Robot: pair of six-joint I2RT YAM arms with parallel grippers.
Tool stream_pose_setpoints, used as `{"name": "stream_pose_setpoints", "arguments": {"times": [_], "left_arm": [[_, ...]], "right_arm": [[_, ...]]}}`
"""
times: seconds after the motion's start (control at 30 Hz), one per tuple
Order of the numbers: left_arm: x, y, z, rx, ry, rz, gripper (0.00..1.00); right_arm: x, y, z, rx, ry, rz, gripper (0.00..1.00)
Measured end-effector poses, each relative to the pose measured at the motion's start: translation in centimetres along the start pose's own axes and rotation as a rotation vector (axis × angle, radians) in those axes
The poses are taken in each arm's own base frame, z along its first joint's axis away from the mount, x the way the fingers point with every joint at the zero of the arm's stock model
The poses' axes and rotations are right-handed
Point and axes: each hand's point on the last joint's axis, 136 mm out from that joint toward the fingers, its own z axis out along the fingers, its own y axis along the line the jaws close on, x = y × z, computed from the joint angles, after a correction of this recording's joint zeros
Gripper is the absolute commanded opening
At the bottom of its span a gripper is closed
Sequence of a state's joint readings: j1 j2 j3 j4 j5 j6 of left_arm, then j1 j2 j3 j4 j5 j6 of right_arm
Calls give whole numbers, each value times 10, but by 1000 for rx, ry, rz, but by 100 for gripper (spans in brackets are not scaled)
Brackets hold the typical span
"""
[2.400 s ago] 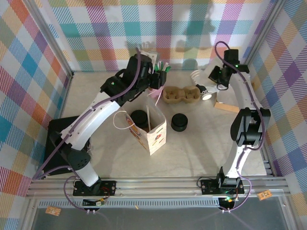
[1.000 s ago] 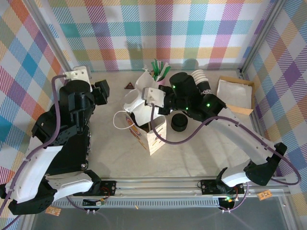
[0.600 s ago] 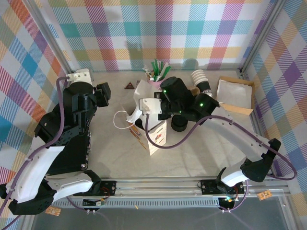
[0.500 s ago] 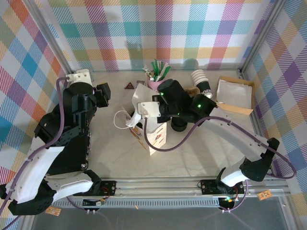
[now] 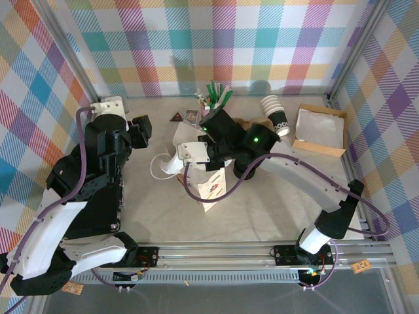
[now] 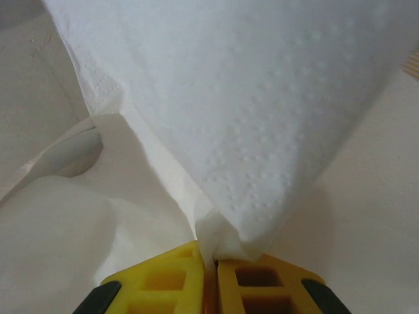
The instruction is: Pack the takeout coffee
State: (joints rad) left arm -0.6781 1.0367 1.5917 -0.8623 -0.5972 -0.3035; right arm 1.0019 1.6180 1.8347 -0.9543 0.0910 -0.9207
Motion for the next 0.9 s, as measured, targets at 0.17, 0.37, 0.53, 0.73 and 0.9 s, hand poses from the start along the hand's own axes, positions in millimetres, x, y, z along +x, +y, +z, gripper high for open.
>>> {"name": "stream_pose_setpoints", "arguments": {"times": [0.17,0.37,0.53,0.73,0.9], "left_arm": [[7,-2,5,0,12,7,52],[13,-3,10,-3,20,13,53],[12,-4,11,-2,15,11,53],[8,-3,13,-6,3,9,54],[8,-4,16,-10,3,16,54]], "right_arm": [[16,-8,15,26,108,-3,11],[31,-18,20,72,206,-37,13],[34,-22,19,98,241,-97,15],[31,-18,18,93,251,-137,29],[21,-15,11,76,214,-123,50]]}}
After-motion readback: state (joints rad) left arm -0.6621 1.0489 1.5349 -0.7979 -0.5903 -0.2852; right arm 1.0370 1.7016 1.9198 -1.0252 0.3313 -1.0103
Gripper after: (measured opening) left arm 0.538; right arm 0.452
